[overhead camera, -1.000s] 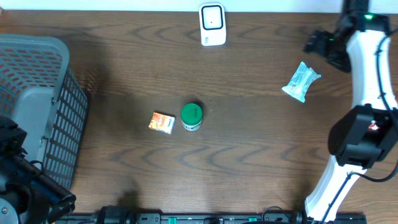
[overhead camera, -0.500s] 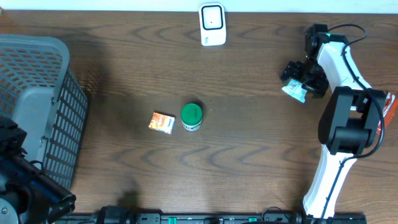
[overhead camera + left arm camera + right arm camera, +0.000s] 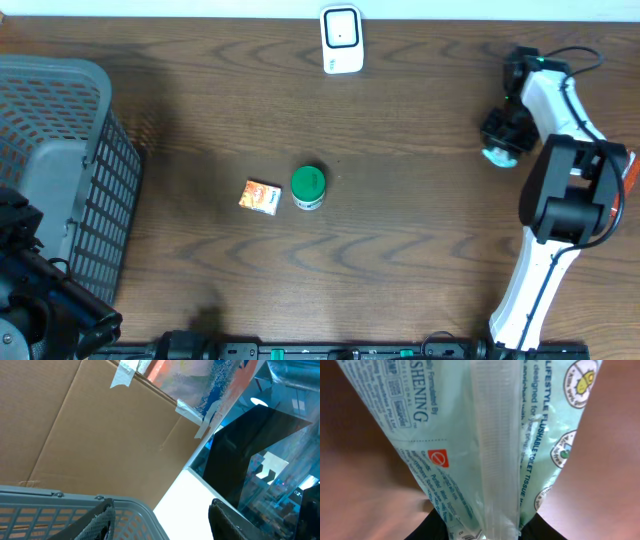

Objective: Scan the item barcode
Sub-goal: 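Carry the wipes pack rightward and release it at the table's right edge, then move the right gripper over the green-lidded jar and grasp it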

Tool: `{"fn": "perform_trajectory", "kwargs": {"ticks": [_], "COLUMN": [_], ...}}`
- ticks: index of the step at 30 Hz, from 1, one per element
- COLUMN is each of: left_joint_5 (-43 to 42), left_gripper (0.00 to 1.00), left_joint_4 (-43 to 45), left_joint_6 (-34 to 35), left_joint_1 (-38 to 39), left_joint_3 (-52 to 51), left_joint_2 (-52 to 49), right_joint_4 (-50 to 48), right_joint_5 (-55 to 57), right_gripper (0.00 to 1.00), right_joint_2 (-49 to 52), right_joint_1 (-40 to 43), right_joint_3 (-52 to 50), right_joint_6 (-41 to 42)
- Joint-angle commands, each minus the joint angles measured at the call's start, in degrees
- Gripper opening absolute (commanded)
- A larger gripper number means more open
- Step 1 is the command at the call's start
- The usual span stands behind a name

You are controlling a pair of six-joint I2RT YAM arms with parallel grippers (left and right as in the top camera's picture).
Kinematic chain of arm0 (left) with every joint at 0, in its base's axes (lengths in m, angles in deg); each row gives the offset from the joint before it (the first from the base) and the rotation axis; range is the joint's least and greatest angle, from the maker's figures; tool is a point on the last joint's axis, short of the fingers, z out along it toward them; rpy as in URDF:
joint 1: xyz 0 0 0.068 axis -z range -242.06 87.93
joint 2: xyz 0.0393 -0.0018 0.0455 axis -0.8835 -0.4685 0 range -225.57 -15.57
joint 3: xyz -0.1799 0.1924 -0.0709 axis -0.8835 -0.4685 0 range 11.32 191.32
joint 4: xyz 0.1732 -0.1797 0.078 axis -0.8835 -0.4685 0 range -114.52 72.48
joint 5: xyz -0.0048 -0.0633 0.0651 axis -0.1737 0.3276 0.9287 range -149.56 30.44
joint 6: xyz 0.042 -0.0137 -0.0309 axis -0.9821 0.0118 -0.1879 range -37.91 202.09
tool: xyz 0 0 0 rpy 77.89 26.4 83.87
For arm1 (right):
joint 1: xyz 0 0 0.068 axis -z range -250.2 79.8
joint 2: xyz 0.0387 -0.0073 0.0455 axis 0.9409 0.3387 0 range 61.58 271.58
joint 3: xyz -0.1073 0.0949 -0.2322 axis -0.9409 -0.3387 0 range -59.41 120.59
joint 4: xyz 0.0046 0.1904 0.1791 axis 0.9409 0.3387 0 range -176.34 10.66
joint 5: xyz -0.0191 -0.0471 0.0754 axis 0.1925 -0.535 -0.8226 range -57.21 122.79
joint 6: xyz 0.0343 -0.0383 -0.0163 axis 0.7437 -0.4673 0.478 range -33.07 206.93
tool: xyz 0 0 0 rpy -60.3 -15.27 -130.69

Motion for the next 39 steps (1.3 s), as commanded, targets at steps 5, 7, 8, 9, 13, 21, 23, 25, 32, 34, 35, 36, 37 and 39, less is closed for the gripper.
{"fn": "perform_trajectory", "kwargs": {"ticks": [5, 7, 8, 9, 13, 21, 23, 25, 32, 34, 35, 36, 37, 39], "left_joint_5": [0.20, 0.17, 0.20, 0.20, 0.20, 0.20, 0.20, 0.20, 0.20, 0.20, 0.20, 0.20, 0.20, 0.17], "left_gripper": [0.61, 0.61, 0.61, 0.61, 0.61, 0.61, 0.61, 0.61, 0.61, 0.61, 0.61, 0.61, 0.61, 0.61], "left_joint_4": [0.20, 0.20, 0.20, 0.17, 0.20, 0.20, 0.20, 0.20, 0.20, 0.20, 0.20, 0.20, 0.20, 0.20], "left_joint_6": [0.24, 0.24, 0.24, 0.24, 0.24, 0.24, 0.24, 0.24, 0.24, 0.24, 0.24, 0.24, 0.24, 0.24], "left_joint_1": [0.13, 0.13, 0.13, 0.13, 0.13, 0.13, 0.13, 0.13, 0.13, 0.13, 0.13, 0.13, 0.13, 0.13], "left_joint_3": [-0.09, -0.09, -0.09, -0.09, -0.09, -0.09, -0.09, -0.09, -0.09, -0.09, -0.09, -0.09, -0.09, -0.09], "left_joint_2": [0.13, 0.13, 0.13, 0.13, 0.13, 0.13, 0.13, 0.13, 0.13, 0.13, 0.13, 0.13, 0.13, 0.13], "right_joint_4": [2.91, 3.41, 3.43, 3.58, 3.82, 6.45, 7.56, 8.57, 7.76, 6.10, 5.88, 6.23, 7.96, 8.24], "right_joint_5": [9.03, 10.75, 10.86, 10.62, 5.03, -13.31, -20.22, -22.93, -35.43, -34.95, -34.91, -34.58, -32.87, -31.17], "right_gripper": [0.31, 0.31, 0.31, 0.36, 0.94, 0.99, 0.99, 0.99, 0.99, 0.99, 0.99, 0.99, 0.99, 0.99], "right_joint_2": [-6.49, -6.93, -6.93, -6.93, -7.19, -15.45, -19.41, -22.43, -25.27, -24.68, -24.04, -23.50, -22.08, -20.57], "right_joint_1": [8.90, 11.87, 13.57, 14.99, 19.93, 19.67, 16.00, 11.34, -10.38, -15.80, -18.78, -21.75, -26.93, -31.56], "right_joint_3": [1.09, 1.09, 1.09, 1.09, 1.18, 3.39, 3.39, 3.39, 3.32, 3.30, 3.30, 3.28, 3.28, 3.28], "right_joint_6": [-0.02, 0.02, -0.02, -0.02, -0.61, -2.01, -2.67, -2.60, 4.31, 5.95, 9.35, 14.97, 27.76, 38.51]}}
